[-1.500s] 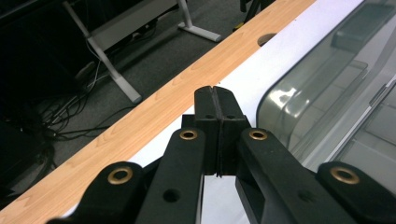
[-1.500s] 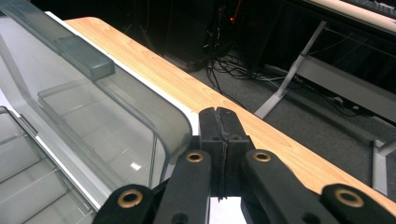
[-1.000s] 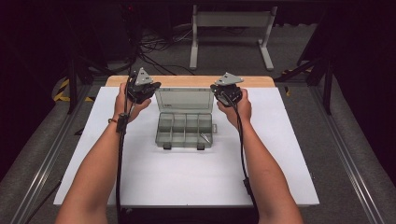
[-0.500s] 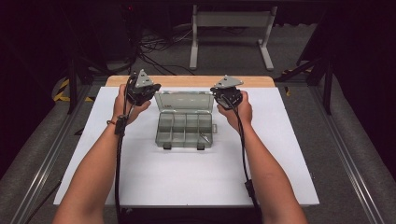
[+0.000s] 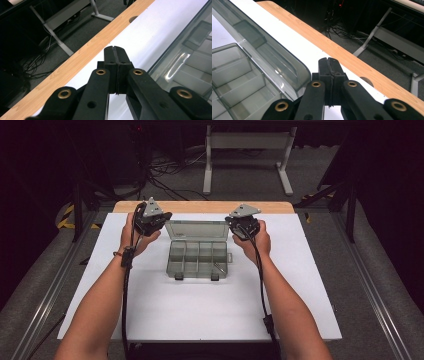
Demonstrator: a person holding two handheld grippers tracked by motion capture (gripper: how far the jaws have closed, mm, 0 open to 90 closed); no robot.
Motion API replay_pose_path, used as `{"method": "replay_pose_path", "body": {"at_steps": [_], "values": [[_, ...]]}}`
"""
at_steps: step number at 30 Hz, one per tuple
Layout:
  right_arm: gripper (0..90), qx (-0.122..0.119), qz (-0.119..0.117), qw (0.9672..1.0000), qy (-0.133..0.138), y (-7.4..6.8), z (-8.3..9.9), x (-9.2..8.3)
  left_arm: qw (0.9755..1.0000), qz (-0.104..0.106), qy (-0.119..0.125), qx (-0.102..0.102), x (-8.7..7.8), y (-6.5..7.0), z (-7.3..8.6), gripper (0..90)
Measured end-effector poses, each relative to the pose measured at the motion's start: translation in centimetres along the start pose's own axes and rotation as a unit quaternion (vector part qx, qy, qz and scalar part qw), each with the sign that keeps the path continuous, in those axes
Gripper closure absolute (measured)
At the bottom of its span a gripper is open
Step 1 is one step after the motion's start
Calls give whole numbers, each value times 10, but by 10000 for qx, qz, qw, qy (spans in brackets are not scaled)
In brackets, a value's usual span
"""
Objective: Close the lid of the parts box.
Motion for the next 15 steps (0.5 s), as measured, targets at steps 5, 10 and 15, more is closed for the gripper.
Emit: {"method": "replay_pose_path", "body": {"at_steps": [5, 10, 15], "values": [[900, -5, -35, 10000, 5, -2, 1, -2, 10000, 9, -5, 52, -2, 2, 1, 897], [900, -77, -63, 9999, -13, -6, 4, -5, 9999, 49, -18, 87, -4, 5, 3, 897], [900, -135, -78, 9999, -53, -8, 4, -9, 9998, 91, -54, 154, -7, 9, 6, 897]]}}
Point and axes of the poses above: each handheld gripper's, and its own axes: x roughly forward along the jaws, z roughly out of its underside, y roughly to its right, the point moved 10 cm from there along x, roughly forward along the jaws
